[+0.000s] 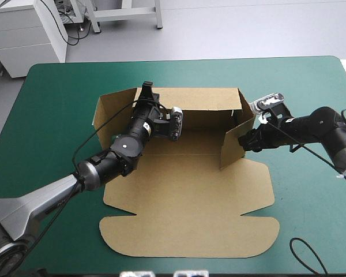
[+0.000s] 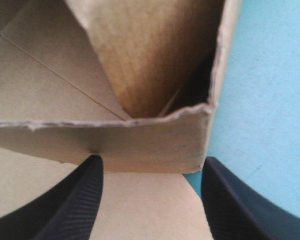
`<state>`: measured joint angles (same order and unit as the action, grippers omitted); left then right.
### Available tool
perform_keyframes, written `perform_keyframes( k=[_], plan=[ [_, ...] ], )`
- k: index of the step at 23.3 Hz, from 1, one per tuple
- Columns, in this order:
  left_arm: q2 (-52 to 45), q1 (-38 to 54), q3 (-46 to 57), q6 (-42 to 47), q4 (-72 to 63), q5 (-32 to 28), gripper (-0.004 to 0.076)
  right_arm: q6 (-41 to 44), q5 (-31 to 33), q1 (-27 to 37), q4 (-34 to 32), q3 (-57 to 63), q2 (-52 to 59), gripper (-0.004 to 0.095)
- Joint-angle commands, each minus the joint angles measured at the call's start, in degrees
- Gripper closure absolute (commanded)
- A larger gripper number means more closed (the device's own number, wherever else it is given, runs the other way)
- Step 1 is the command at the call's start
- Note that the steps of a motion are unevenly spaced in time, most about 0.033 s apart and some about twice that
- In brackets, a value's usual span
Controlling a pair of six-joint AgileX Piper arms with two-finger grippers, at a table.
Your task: Fold the box
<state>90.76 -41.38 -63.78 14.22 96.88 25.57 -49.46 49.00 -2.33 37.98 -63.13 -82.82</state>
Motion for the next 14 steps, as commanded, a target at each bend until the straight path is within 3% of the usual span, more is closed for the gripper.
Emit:
perform_keyframes(
  k=[1, 5, 9, 14],
  plan=[
    [-2.47, -0.14, -1.94, 0.29, 1.96, 1.33, 0.0712, 1.33, -3.60, 0.34, -4.35, -1.35, 1.96, 0.0276],
    [-2.47, -0.14, -1.94, 0.43, 1.96, 1.33, 0.0712, 1.72, -7.59, 0.34, -2.07, -1.35, 0.67, 0.0275],
    [-2.47, -0.14, -1.94, 0.55, 1.96, 1.33, 0.0712, -3.11, -4.55, 0.34, 7.54, -1.14, -1.44, 0.0275],
    [-2.47, -0.14, -1.94, 0.55, 1.96, 1.20, 0.0712, -4.72, -5.41, 0.34, 11.87, 1.45, -0.71, 0.0276]
  ],
)
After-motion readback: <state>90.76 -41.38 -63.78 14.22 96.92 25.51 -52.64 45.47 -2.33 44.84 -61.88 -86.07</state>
